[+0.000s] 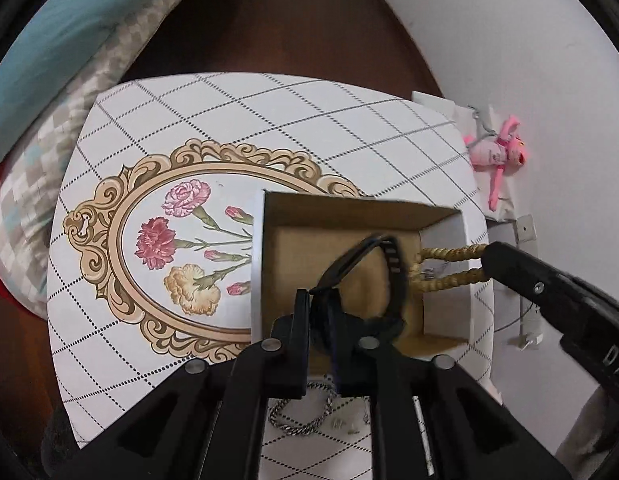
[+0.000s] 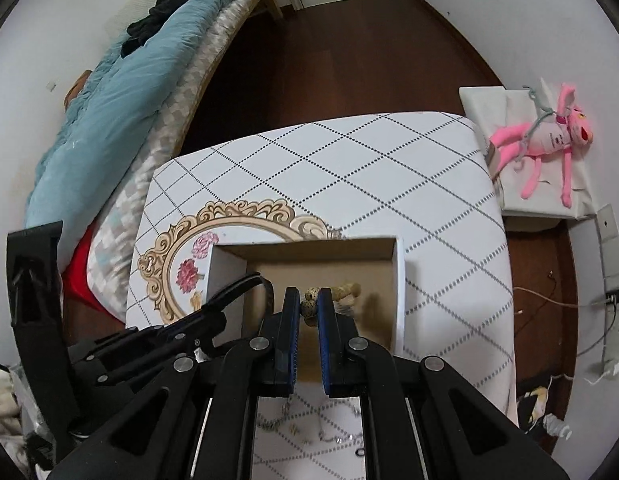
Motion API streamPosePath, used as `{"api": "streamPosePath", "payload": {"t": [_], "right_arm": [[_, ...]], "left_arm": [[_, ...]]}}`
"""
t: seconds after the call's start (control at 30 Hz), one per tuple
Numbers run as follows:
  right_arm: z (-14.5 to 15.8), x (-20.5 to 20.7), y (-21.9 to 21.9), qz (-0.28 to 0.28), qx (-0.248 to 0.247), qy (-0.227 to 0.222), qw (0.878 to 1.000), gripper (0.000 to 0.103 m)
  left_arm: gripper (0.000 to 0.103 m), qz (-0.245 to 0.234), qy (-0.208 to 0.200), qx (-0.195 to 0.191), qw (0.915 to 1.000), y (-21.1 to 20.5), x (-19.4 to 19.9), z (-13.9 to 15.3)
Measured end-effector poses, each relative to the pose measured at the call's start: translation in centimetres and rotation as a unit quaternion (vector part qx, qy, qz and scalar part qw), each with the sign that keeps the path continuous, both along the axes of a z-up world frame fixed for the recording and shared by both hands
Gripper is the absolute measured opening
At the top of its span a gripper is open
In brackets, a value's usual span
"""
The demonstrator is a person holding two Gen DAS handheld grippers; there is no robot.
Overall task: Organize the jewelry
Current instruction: 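Carry the watch band into the box with the left gripper while the right gripper drops the beaded bracelet in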
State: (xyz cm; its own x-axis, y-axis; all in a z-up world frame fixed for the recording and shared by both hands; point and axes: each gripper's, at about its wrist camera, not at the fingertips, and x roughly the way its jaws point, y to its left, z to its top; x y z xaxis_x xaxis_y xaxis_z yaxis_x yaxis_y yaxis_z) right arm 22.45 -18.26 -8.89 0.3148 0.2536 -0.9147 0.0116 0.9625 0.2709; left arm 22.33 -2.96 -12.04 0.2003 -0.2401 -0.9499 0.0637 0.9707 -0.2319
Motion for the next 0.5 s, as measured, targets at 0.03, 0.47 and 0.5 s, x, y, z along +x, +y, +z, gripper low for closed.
{"api": "streamPosePath", "payload": {"t": [0.03, 0.47, 0.5], "right_arm": [[-0.7, 0.7, 0.2, 0.011, 0.001, 0.017, 1.0, 0.01], [-3.5, -1.1, -1.7, -0.02, -0.124, 0.024, 0.992, 0.087], [-3.5, -1.4, -1.9, -0.021, -0.133, 0.023, 0.991, 0.096]], "left_arm": [[0.015, 0.005, 0.005, 0.002, 1.0, 0.1, 0.3, -0.1], [0.088, 0.026, -0.074, 0.094, 0.9925, 0.9, -0.6, 1.9], [0.092, 0.025, -0.083, 0.105, 0.9907, 0.9, -0.9, 1.6]]}}
